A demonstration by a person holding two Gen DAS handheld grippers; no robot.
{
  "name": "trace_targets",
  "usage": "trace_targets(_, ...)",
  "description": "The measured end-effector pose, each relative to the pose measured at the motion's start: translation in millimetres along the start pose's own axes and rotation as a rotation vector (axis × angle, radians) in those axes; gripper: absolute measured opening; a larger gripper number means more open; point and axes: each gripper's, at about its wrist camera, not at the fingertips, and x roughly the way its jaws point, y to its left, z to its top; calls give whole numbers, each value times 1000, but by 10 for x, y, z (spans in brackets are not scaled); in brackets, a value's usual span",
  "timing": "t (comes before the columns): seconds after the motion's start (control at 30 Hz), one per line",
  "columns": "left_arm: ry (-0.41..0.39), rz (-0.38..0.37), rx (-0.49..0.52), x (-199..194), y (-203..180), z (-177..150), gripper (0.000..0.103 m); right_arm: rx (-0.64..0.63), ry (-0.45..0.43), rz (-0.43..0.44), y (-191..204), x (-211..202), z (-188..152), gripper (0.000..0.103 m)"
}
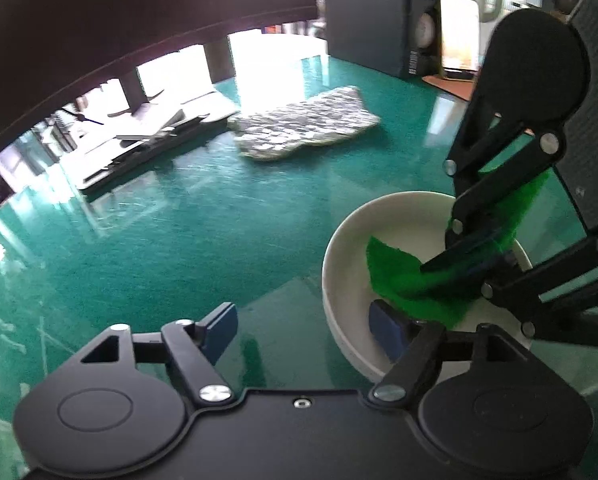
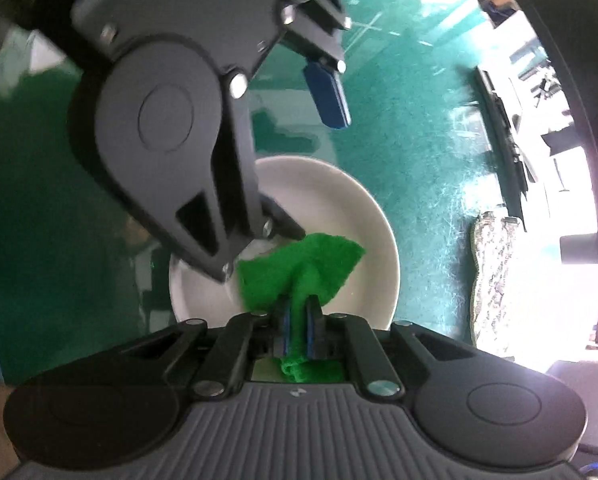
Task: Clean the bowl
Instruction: 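Keep rubbing the cloth around the bowl's inner surface with the right gripper, then set the bowl on the desk with the left gripper while the right gripper withdraws the cloth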
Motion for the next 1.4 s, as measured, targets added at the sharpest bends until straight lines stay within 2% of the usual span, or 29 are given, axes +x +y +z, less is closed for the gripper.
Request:
trace_targets(0.07,12,57,-16,46,118,60,73,92,-35,-24,-107,28,68,9)
trace_targets(0.2,39,78,-39,49,306,65,72,282,-120,54,-260,93,169,10)
trace_targets(0.37,57,76,-106,-31,491,-18,73,370,-151,57,-313,85,190,7)
trace_targets(0.5,58,82,-95,-41,491,-9,73,472,-163,74,-476,48,123,7)
trace_targets(0.6,25,83,-116,-150,506,14,72,603,-221,28,-611,-257,-7,7)
trace_targets(0.67,-18,65,-171,-285,569,44,73,686,-260,-5,-679,-471,-140,7)
trace_targets(0.7,-33,57,-186,-332,586,59,73,771,-295,-40,-755,-635,-270,7)
trace_targets(0.77,-71,39,-223,-448,608,99,76,870,-309,-84,-835,-739,-428,7)
trace_targets(0.87,-105,4,-250,-557,582,138,78,997,-257,-142,-877,-706,-703,7)
trace_targets(1.0,-117,-28,-256,-638,492,168,80,1114,-148,-128,-875,-168,-941,8)
trace_targets(1.03,-113,-34,-264,-662,470,172,81,1138,-148,-98,-866,-52,-979,11)
trace_targets(1.1,-104,-41,-281,-694,437,172,86,1175,-159,-40,-869,96,-1010,30)
trace_targets(1.17,-95,-25,-289,-736,394,178,91,1219,-155,-34,-872,121,-1025,74)
trace_targets(1.23,-96,0,-297,-777,355,186,95,1281,-239,-29,-863,-39,-1101,91)
trace_targets(1.27,-92,8,-310,-785,345,194,97,1288,-254,-32,-860,-92,-1113,101)
trace_targets(1.33,-80,25,-343,-802,309,222,97,1320,-318,-56,-854,-307,-1168,103)
trace_targets(1.4,-71,65,-367,-845,248,251,98,1342,-296,-98,-856,-455,-1163,103)
